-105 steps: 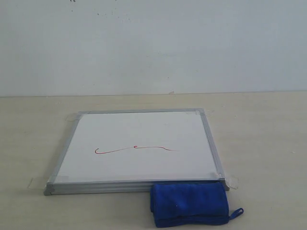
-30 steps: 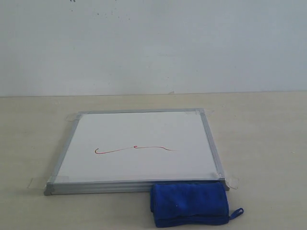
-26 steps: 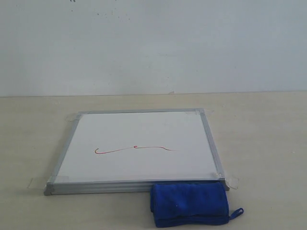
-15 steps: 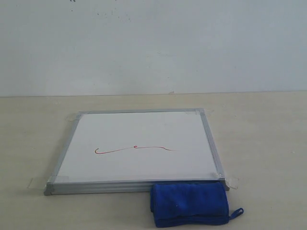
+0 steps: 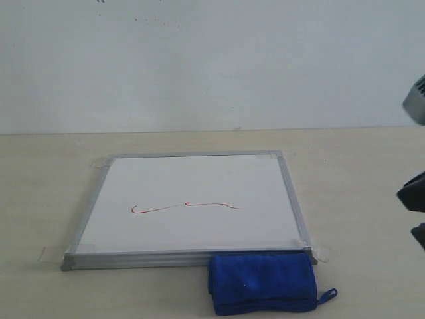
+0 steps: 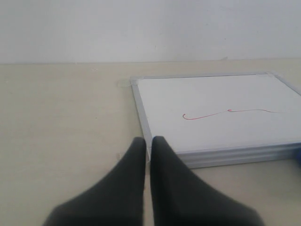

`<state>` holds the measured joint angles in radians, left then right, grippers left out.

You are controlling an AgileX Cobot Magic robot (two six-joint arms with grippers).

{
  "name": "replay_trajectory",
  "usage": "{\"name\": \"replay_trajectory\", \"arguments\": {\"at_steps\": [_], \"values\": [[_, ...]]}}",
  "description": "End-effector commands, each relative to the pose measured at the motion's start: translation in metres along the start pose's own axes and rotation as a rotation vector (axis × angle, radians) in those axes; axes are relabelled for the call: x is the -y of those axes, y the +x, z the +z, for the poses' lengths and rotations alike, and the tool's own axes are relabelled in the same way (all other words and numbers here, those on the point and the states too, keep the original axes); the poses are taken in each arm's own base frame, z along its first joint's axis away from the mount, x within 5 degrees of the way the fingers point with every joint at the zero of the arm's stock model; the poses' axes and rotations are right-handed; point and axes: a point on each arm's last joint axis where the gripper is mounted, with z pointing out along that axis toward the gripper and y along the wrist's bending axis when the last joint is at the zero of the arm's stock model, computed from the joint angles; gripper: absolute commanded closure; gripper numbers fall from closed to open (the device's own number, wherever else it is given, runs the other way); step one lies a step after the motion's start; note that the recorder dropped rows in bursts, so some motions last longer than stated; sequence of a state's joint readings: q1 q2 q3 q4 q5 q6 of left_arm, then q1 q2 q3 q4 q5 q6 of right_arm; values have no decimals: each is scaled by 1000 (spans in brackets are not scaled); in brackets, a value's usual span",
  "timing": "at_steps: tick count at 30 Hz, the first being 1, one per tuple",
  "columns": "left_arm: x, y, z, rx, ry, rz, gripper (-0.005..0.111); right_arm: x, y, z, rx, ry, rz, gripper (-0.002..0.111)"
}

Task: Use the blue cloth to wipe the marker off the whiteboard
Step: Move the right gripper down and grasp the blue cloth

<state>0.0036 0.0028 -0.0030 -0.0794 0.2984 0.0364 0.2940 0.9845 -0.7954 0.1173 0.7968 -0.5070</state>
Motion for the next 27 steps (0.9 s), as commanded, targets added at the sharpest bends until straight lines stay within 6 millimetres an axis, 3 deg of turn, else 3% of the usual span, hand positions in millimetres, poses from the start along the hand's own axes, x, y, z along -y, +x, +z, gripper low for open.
{"name": "replay_trajectory", "arguments": {"at_steps": [1,3,5,11,17,27], "values": [[0,0,0,10,6,-3,103,-4,-8,21,12,-34,-187,60],[0,0,0,10,6,-3,103,-10,-9,34,3,-66,-300,36],[0,0,0,10,6,-3,103,-17,-11,48,2,-123,-362,26],[0,0,0,10,6,-3,103,-34,-23,93,39,-200,-523,38],[0,0,0,10,6,-3,103,-40,-15,134,-10,-275,-751,29],[0,0,0,10,6,-3,103,-53,-13,167,78,-383,-806,29]]}}
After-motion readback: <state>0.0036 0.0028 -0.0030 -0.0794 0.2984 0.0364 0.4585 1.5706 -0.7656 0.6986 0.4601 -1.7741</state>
